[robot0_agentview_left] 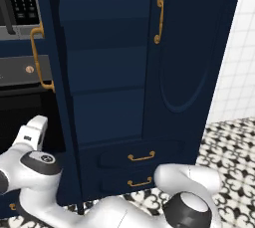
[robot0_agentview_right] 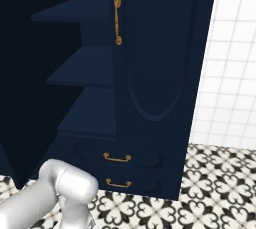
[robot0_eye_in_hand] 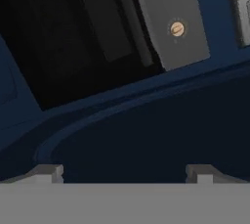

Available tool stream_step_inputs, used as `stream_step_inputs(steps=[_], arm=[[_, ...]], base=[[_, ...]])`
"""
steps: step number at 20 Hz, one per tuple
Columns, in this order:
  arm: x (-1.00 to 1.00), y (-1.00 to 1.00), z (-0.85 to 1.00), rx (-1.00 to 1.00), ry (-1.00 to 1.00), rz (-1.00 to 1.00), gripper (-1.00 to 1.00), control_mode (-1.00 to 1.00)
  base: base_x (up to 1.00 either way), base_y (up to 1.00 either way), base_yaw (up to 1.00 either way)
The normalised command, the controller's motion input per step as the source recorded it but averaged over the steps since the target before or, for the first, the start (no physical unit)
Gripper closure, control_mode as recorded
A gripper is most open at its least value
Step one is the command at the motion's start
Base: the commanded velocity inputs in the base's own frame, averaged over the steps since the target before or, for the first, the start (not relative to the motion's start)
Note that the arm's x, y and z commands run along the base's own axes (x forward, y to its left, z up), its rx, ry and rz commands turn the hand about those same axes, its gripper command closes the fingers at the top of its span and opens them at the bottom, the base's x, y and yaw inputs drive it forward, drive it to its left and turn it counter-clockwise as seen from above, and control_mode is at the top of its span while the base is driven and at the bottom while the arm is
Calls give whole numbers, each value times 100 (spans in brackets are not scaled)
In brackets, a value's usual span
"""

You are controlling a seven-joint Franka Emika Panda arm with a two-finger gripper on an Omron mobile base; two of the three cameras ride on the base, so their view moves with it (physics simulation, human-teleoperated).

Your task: Pick the kettle from the counter and place it on the tray. Then pick the mug from the cabinet and place it on the tray. Then close the cabinet doors.

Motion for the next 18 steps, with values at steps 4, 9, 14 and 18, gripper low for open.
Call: stream_step_inputs(steps=[4,9,14,18], arm=[[95,48,-48,-14,0,-31,-100,-100],[80,12,-30,-7,0,-29,-100,-100],[33,-32,-6,0,0,-21,-100,-100],[30,-58,0,0,0,-9,-100,-100]], base=[[0,0,0],[0,0,0],[0,0,0],[0,0,0]])
